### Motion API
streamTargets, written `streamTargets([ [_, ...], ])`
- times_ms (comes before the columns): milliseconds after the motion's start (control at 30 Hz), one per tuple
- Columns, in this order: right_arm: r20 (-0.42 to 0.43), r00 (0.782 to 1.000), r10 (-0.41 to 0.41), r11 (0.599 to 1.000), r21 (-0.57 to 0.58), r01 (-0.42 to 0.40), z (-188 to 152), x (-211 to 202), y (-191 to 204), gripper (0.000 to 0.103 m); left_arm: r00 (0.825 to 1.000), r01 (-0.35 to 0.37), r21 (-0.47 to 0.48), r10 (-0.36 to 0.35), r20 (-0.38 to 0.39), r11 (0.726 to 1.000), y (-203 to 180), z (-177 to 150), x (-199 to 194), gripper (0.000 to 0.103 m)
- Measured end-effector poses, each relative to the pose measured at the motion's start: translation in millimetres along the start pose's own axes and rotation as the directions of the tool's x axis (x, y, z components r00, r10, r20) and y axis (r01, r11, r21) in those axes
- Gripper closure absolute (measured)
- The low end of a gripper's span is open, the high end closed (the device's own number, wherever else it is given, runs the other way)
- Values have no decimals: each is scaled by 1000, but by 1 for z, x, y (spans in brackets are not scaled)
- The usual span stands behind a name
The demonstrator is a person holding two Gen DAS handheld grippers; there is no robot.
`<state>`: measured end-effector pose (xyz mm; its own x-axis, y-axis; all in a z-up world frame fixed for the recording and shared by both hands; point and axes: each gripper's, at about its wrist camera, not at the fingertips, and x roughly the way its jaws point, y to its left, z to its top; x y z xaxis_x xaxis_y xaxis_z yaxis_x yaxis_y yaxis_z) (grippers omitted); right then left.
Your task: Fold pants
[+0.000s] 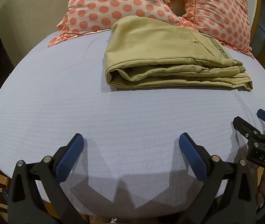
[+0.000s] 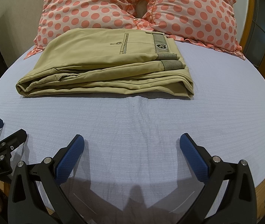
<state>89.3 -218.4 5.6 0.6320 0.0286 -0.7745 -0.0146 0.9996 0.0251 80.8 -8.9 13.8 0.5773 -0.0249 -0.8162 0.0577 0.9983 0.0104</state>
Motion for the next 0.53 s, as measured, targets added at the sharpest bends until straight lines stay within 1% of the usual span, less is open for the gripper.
streamTargets([
  [533,0,1000,-1,1000,1,1,0,0,0,1,1000,-1,1,1,-1,1000,0,-1,1,2],
])
